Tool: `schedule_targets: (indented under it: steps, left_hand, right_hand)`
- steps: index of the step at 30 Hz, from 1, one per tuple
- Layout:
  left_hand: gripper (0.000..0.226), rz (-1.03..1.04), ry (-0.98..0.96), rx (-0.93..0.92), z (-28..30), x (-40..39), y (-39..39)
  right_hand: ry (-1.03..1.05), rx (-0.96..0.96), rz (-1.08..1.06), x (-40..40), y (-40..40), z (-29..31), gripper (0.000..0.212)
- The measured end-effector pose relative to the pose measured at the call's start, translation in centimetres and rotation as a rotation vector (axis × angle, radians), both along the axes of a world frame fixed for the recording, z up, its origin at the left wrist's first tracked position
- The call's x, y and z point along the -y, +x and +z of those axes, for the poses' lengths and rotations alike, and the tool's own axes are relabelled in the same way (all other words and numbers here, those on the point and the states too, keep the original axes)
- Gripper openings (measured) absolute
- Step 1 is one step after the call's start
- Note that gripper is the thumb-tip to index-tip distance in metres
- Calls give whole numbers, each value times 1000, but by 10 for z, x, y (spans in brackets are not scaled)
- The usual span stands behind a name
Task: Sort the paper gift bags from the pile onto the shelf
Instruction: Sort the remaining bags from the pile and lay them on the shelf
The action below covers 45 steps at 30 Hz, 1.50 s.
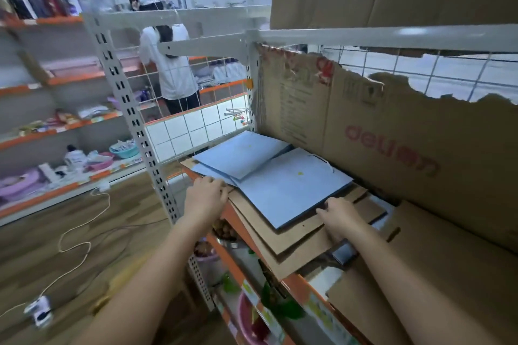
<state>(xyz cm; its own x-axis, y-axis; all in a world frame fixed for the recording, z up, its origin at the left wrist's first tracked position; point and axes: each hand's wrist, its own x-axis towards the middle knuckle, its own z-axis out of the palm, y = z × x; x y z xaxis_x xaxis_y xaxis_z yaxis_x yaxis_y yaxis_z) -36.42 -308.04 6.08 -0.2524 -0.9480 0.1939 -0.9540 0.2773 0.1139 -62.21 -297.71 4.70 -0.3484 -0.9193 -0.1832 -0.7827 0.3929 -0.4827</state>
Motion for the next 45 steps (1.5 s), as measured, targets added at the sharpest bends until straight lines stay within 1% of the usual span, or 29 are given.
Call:
schedule_targets:
  steps: [3, 5, 6, 8, 10, 11, 13, 16, 19, 21, 23, 25, 27, 29, 30, 33, 36, 40, 43, 45]
  left_hand:
    - [37, 1, 9, -87, 0, 51, 13]
    - [40, -1, 60, -123, -2, 88, 16]
    - [42, 9, 96, -134, -5, 108, 16]
    - [50, 48, 173, -101, -10, 145, 18]
    - [63, 61, 250, -1, -15, 183, 22]
    - [69, 54, 279, 40, -15, 200, 24]
    - [75, 12, 317, 41, -15, 229, 27]
    - [76, -33, 371, 56, -14, 257, 27]
    - [82, -61, 353, 55, -17, 273, 30]
    - [85, -70, 353, -76, -15, 277, 34]
    - [76, -92, 405, -272, -9, 277, 37]
    - [65, -129, 530, -504, -4, 275, 39]
    - [50, -207, 722, -756, 0, 269, 42]
    - [37, -256, 869, -913, -1, 262, 47]
    - [33, -273, 903, -957, -4, 259, 50]
    - [20, -337, 915, -1050, -11, 243, 59]
    - [32, -400, 960, -1109, -17, 222, 62]
    - [23, -404, 1032, -1260, -20, 186, 49]
    - [18, -386, 1061, -1275, -18, 152, 33]
    - [22, -405, 1103, -1273, -14, 122, 19]
  right_hand:
    - [-20, 14, -100, 16, -3, -8, 34]
    - [-8, 37, -183, 23, -3, -13, 38]
    - [2, 50, -219, 27, -2, -15, 36]
    - [36, 104, -296, 34, 1, -16, 36]
    - [26, 229, -405, 42, 3, -18, 46]
    - [-1, 297, -468, 46, 5, -18, 51]
    - [-55, 415, -602, 53, 11, -14, 61]
    - [-195, 614, -775, 63, 29, -2, 59]
    - [-378, 710, -879, 69, 40, 1, 54]
    - [-477, 734, -949, 73, 46, 3, 51]
    - [-548, 795, -1005, 75, 52, 7, 48]
    - [-599, 841, -1019, 72, 55, 12, 47]
    - [-650, 852, -1037, 66, 56, 15, 46]
    - [-682, 851, -1052, 58, 56, 17, 44]
    - [-699, 850, -1062, 53, 55, 17, 43]
    - [-767, 861, -1088, 32, 58, 24, 43]
    - [-855, 873, -1091, 1, 60, 28, 41]
    - [-919, 855, -1125, -43, 57, 32, 39]
    - [-963, 833, -1143, -84, 56, 38, 35]
    - [-997, 813, -1156, -118, 57, 41, 33]
